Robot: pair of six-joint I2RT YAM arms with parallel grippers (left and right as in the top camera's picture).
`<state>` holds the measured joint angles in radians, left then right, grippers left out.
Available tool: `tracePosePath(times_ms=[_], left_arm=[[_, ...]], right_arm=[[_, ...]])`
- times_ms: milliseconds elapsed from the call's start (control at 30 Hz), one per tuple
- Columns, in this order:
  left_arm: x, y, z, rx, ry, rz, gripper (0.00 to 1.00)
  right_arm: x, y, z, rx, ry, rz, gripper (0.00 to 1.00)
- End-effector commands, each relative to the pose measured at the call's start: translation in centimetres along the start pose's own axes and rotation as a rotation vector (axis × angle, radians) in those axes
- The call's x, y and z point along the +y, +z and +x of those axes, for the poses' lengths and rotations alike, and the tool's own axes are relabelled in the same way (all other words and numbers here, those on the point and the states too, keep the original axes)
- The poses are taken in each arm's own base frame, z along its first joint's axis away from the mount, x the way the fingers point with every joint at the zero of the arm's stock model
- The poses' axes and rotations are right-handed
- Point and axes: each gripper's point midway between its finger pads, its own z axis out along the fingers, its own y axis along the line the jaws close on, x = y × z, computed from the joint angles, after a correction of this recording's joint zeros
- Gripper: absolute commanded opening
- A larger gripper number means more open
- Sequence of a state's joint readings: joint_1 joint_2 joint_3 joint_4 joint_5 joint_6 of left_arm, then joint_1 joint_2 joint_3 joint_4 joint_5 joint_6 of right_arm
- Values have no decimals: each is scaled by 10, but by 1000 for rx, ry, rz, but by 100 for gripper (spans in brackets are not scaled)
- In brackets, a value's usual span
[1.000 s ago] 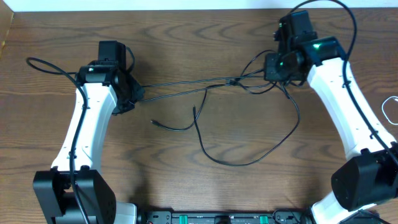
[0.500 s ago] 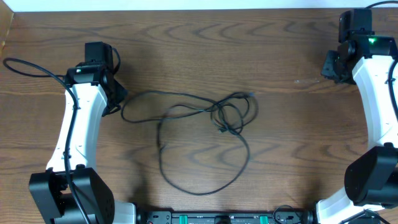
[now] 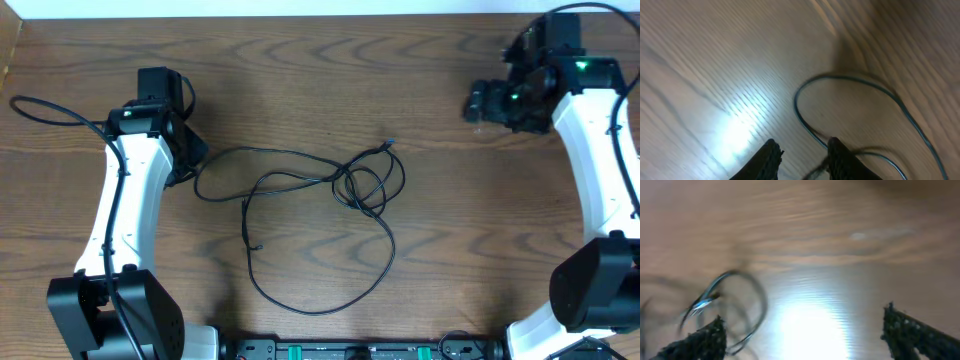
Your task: Untangle cables
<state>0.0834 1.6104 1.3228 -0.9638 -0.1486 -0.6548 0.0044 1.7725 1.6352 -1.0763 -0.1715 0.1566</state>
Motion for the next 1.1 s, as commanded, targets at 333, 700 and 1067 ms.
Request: tracePosePath(times_ms=[333, 700, 1067], left_arm=[[-18, 6, 23, 69, 36, 59, 34], [-16, 13, 31, 88, 40, 54, 34], [-23, 11, 37, 89, 71, 61, 34]], right_arm=[[149, 34, 72, 101, -420, -313, 99], [184, 54, 126, 186, -519, -349, 99], [211, 62, 153, 178, -615, -352, 99]])
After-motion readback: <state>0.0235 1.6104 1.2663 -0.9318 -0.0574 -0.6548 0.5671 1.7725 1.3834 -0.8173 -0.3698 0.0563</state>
